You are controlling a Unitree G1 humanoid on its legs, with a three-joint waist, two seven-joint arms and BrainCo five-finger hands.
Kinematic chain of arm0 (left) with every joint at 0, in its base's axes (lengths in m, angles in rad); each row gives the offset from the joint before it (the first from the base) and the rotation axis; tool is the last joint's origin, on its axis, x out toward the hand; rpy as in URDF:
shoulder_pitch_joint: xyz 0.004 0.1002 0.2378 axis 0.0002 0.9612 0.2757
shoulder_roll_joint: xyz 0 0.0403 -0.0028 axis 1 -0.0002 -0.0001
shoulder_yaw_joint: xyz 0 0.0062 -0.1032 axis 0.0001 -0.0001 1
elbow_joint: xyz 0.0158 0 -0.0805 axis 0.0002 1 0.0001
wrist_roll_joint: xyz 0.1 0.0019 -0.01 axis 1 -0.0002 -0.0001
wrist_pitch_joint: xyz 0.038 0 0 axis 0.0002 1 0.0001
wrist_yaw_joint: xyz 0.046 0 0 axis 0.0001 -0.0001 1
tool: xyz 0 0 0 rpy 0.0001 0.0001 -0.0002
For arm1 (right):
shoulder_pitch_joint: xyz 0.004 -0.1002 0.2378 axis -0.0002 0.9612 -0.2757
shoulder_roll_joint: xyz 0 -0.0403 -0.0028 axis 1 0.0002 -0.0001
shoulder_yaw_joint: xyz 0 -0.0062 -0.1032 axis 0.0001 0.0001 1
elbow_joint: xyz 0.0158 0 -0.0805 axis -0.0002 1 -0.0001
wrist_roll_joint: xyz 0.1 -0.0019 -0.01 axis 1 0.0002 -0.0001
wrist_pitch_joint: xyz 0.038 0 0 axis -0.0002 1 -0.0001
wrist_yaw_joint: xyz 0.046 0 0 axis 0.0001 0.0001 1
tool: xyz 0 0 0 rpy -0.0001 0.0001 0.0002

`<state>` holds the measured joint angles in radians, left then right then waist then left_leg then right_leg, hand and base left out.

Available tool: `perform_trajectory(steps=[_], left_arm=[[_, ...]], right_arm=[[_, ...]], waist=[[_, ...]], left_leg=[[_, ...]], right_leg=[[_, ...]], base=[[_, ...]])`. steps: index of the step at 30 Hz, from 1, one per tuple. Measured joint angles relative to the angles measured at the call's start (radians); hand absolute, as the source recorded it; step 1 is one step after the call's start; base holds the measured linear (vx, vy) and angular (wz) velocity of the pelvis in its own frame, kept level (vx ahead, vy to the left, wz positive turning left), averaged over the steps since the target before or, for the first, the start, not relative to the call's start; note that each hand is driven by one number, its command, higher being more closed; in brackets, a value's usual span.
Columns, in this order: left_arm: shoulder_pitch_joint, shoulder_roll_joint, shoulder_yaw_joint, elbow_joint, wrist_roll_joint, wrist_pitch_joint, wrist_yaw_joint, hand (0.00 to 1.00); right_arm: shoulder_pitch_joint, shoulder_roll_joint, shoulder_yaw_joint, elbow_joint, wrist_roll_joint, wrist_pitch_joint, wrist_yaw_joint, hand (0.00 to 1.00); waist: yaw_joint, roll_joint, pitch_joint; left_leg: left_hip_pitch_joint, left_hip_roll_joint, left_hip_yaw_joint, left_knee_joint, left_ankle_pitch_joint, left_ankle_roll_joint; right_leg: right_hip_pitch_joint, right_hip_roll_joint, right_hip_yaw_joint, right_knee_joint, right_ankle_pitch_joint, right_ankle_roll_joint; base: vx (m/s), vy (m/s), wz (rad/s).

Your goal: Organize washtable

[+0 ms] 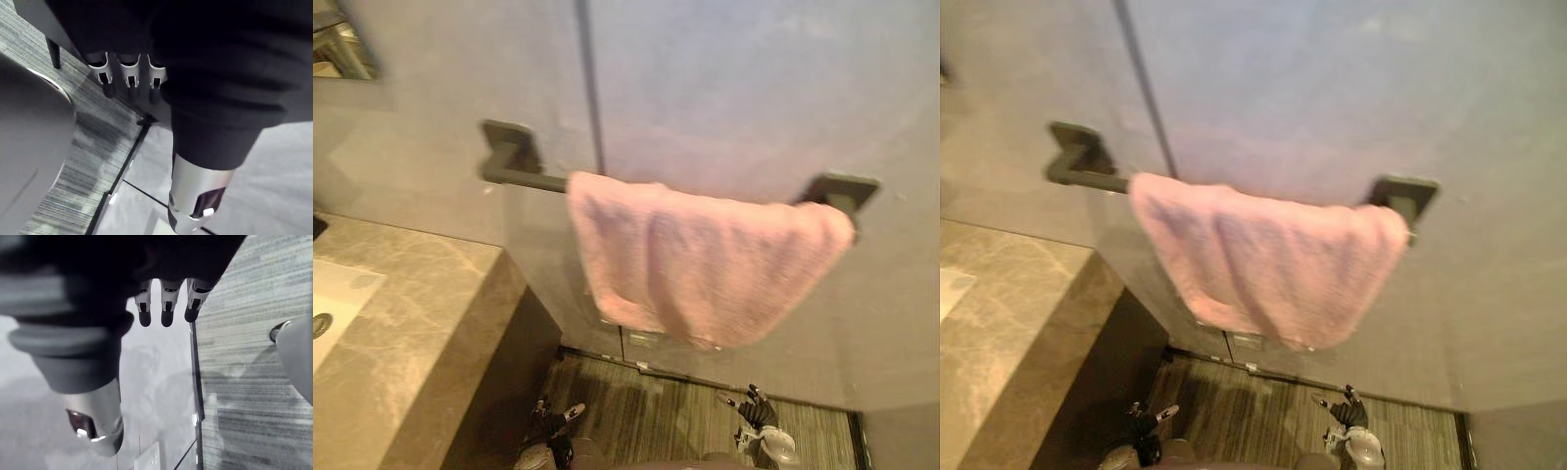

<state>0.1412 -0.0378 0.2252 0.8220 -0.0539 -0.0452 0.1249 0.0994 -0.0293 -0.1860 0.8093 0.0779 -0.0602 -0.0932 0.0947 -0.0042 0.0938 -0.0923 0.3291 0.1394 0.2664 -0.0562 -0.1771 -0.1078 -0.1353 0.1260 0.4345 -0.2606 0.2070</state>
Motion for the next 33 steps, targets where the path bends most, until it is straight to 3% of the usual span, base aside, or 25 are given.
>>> perform_trajectory(steps=[2, 3, 4, 5, 6, 7, 9, 11, 13, 16, 20, 23, 24, 26, 27, 28, 29, 30, 33], left_arm=[[-0.016, -0.012, -0.008, 0.004, -0.018, -0.001, 0.011, 0.0], [-0.021, -0.012, -0.019, 0.004, -0.022, -0.002, 0.011, 0.0], [-0.033, -0.008, -0.032, 0.011, -0.024, 0.0, 0.011, 0.0], [-0.037, -0.001, -0.032, 0.013, -0.023, 0.001, 0.011, 0.0], [-0.054, 0.0, -0.026, 0.0, -0.023, 0.0, 0.011, 0.0], [-0.054, -0.005, -0.026, 0.006, -0.022, 0.005, 0.012, 0.0], [-0.054, -0.021, -0.026, 0.01, -0.022, 0.004, 0.01, 0.0], [-0.054, -0.032, -0.026, 0.017, -0.019, 0.008, 0.009, 0.0], [-0.07, -0.032, -0.028, 0.038, -0.011, 0.022, 0.007, 0.0], [-0.101, -0.034, -0.036, 0.054, 0.007, 0.035, 0.009, 0.0], [-0.076, 0.004, -0.036, 0.094, 0.024, 0.041, 0.009, 0.0], [-0.032, 0.009, -0.035, 0.097, 0.027, 0.039, 0.01, 0.0], [-0.031, 0.009, -0.035, 0.103, 0.027, 0.039, 0.009, 0.0], [-0.033, 0.01, -0.036, 0.115, 0.027, 0.039, 0.009, 0.0], [-0.031, 0.015, -0.031, 0.114, 0.027, 0.037, 0.009, 0.0], [-0.03, 0.019, -0.018, 0.114, 0.027, 0.037, 0.009, 0.0], [-0.03, 0.024, -0.002, 0.114, 0.027, 0.036, 0.01, 0.0], [-0.029, 0.021, 0.032, 0.122, 0.026, 0.035, 0.011, 0.0], [-0.022, -0.001, 0.084, 0.13, 0.018, 0.035, 0.013, 0.0]], right_arm=[[0.005, -0.005, -0.001, 0.0, 0.002, 0.001, -0.003, 0.0], [0.013, -0.008, -0.001, 0.002, 0.005, 0.001, -0.01, 0.0], [0.017, -0.007, -0.003, 0.012, 0.01, 0.002, -0.015, 0.0], [0.016, -0.001, -0.005, 0.025, 0.01, 0.002, -0.017, 0.0], [0.012, 0.007, -0.018, 0.039, 0.01, 0.005, -0.021, 0.0], [0.002, 0.006, -0.037, 0.042, 0.011, 0.006, -0.023, 0.0], [0.006, 0.007, -0.049, 0.041, 0.011, 0.006, -0.024, 0.0], [0.016, 0.02, -0.053, 0.043, 0.011, 0.008, -0.026, 0.0], [0.027, 0.037, -0.091, 0.052, 0.012, 0.012, -0.036, 0.0], [0.016, 0.045, -0.163, 0.081, 0.014, 0.024, -0.038, 0.0], [0.0, 0.048, -0.17, 0.108, 0.013, 0.024, -0.039, 0.0], [0.001, 0.047, -0.17, 0.111, 0.011, 0.025, -0.038, 0.0], [-0.002, 0.046, -0.17, 0.11, 0.012, 0.024, -0.037, 0.0], [-0.008, 0.046, -0.168, 0.111, 0.012, 0.024, -0.038, 0.0], [0.0, 0.051, -0.167, 0.113, 0.012, 0.024, -0.038, 0.0], [0.008, 0.058, -0.162, 0.118, 0.012, 0.024, -0.038, 0.0], [0.014, 0.064, -0.154, 0.122, 0.012, 0.024, -0.037, 0.0], [0.015, 0.066, -0.148, 0.135, 0.012, 0.024, -0.036, 0.0], [0.002, 0.048, -0.148, 0.14, 0.012, 0.024, -0.037, 0.0]], waist=[[-0.009, 0.023, 0.01], [-0.033, 0.029, 0.015], [-0.048, 0.025, 0.021], [-0.059, 0.003, 0.027], [-0.046, -0.01, 0.038], [-0.05, -0.008, 0.043], [-0.061, -0.007, 0.042], [-0.08, -0.002, 0.04], [-0.098, 0.013, 0.031], [-0.134, 0.046, 0.01], [-0.11, 0.033, 0.009], [-0.109, 0.041, -0.005], [-0.11, 0.044, -0.003], [-0.109, 0.041, -0.003], [-0.11, 0.029, -0.001], [-0.11, 0.022, 0.0], [-0.11, -0.003, -0.003], [-0.099, -0.012, -0.007], [-0.079, 0.007, -0.008]], left_leg=[[-0.021, 0.025, -0.028, -0.029, 0.068, 0.013], [-0.055, 0.031, -0.038, -0.05, 0.141, 0.056], [-0.064, 0.026, -0.017, -0.143, 0.287, 0.058], [-0.058, 0.015, 0.008, -0.21, 0.366, 0.052], [-0.072, -0.005, 0.053, -0.1, 0.289, 0.02], [-0.085, -0.03, 0.063, 0.048, 0.149, 0.045], [-0.056, -0.074, 0.127, 0.184, 0.018, 0.054], [0.011, -0.081, 0.2, 0.241, -0.066, 0.065], [0.12, -0.092, 0.27, 0.177, -0.123, 0.061], [0.167, -0.144, 0.299, -0.123, -0.111, 0.055], [0.18, -0.176, 0.277, -0.164, -0.096, 0.078], [0.196, -0.204, 0.242, -0.211, -0.07, 0.095], [0.195, -0.209, 0.222, -0.225, -0.063, 0.101], [0.176, -0.213, 0.169, -0.236, -0.043, 0.104], [0.161, -0.217, 0.113, -0.237, -0.027, 0.106], [0.156, -0.226, 0.077, -0.242, -0.016, 0.102], [0.158, -0.236, 0.049, -0.254, -0.004, 0.097], [0.164, -0.24, 0.022, -0.287, 0.025, 0.085], [0.167, -0.224, -0.025, -0.358, 0.096, 0.076]], right_leg=[[0.018, 0.027, -0.062, -0.027, -0.037, -0.047], [0.026, 0.036, -0.121, -0.033, -0.04, -0.066], [0.02, 0.042, -0.17, -0.034, -0.024, -0.095], [0.016, 0.026, -0.203, -0.051, -0.014, -0.119], [0.02, 0.014, -0.242, -0.063, -0.017, -0.164], [0.018, 0.005, -0.268, -0.067, -0.009, -0.178], [0.019, -0.01, -0.317, -0.077, 0.006, -0.197], [0.024, -0.007, -0.384, -0.097, 0.024, -0.207], [0.028, -0.005, -0.466, -0.12, 0.05, -0.204], [0.015, -0.004, -0.572, -0.182, 0.111, -0.17], [0.068, 0.001, -0.576, -0.284, 0.19, -0.161], [0.087, -0.012, -0.588, -0.282, 0.195, -0.156], [0.08, -0.011, -0.565, -0.268, 0.192, -0.161], [0.043, 0.006, -0.391, -0.204, 0.159, -0.208], [0.028, 0.027, -0.231, -0.161, 0.124, -0.231], [0.029, 0.031, -0.154, -0.145, 0.097, -0.221], [0.037, 0.029, -0.103, -0.134, 0.067, -0.191], [0.037, 0.02, -0.122, -0.128, 0.045, -0.154], [0.04, 0.02, -0.204, -0.141, 0.046, -0.152]], base=[[-0.13, -0.372, 0.59], [-0.13, -0.26, 1.28], [-0.23, -0.348, 1.44], [-0.22, -0.32, 1.11], [-0.25, -0.349, 0.77], [-0.18, -0.222, 0.62], [-0.22, -0.135, 0.67], [-0.23, -0.059, 0.85], [-0.17, 0.044, 1.13], [-0.17, 0.162, 1.24], [-0.15, 0.149, 0.26], [-0.14, 0.058, 0.29], [-0.1, 0.028, 0.62], [-0.08, 0.028, 0.83], [-0.1, -0.018, 1.12], [-0.08, -0.028, 1.3], [-0.1, -0.136, 1.1], [-0.08, -0.15, 0.97], [-0.07, -0.123, 0.71]])
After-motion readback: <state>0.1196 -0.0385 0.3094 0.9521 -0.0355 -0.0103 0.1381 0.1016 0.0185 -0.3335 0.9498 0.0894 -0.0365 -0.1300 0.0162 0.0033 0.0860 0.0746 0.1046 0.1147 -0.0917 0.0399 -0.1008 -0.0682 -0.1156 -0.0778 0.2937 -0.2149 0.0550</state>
